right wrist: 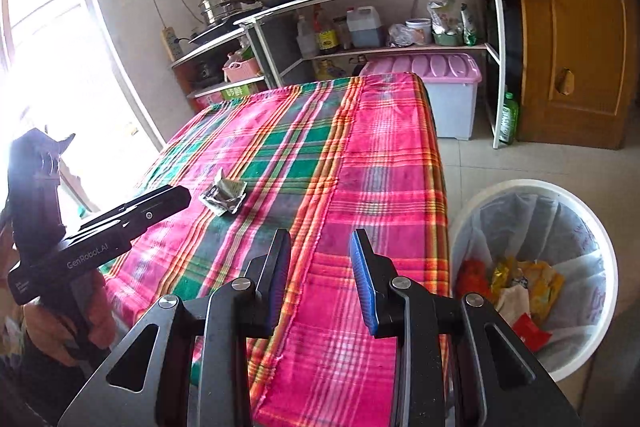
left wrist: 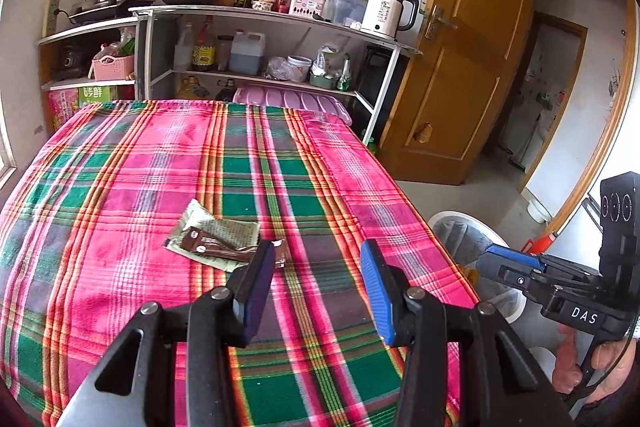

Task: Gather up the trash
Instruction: 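Grasp the brown coffee stick with the right tool while the left tool grasps the white sachet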

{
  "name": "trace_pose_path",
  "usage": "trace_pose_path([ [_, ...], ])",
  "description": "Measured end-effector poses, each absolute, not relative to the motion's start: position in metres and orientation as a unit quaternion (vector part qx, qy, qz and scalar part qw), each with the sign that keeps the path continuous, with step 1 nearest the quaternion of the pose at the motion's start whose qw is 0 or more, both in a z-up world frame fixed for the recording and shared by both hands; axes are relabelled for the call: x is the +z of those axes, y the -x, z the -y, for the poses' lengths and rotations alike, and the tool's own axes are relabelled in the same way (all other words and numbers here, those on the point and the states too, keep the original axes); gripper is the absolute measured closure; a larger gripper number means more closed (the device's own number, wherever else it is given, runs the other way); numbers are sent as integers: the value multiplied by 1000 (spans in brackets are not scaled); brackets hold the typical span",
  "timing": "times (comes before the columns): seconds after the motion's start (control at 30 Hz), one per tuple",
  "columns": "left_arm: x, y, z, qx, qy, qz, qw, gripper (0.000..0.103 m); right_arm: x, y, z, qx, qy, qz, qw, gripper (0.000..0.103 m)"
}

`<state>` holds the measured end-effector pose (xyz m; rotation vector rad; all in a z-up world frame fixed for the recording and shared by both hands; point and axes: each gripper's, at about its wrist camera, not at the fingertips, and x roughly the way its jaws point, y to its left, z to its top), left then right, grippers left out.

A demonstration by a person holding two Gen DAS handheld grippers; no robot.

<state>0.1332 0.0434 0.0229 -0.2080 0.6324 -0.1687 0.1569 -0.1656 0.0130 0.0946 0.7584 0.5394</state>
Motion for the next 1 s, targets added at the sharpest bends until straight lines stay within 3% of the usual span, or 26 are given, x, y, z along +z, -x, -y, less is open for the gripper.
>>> trace_pose_path([
  [1.0, -9, -129, -153, 4, 143, -314, 938, 57, -26, -216, 7, 369, 105, -381, 841, 71],
])
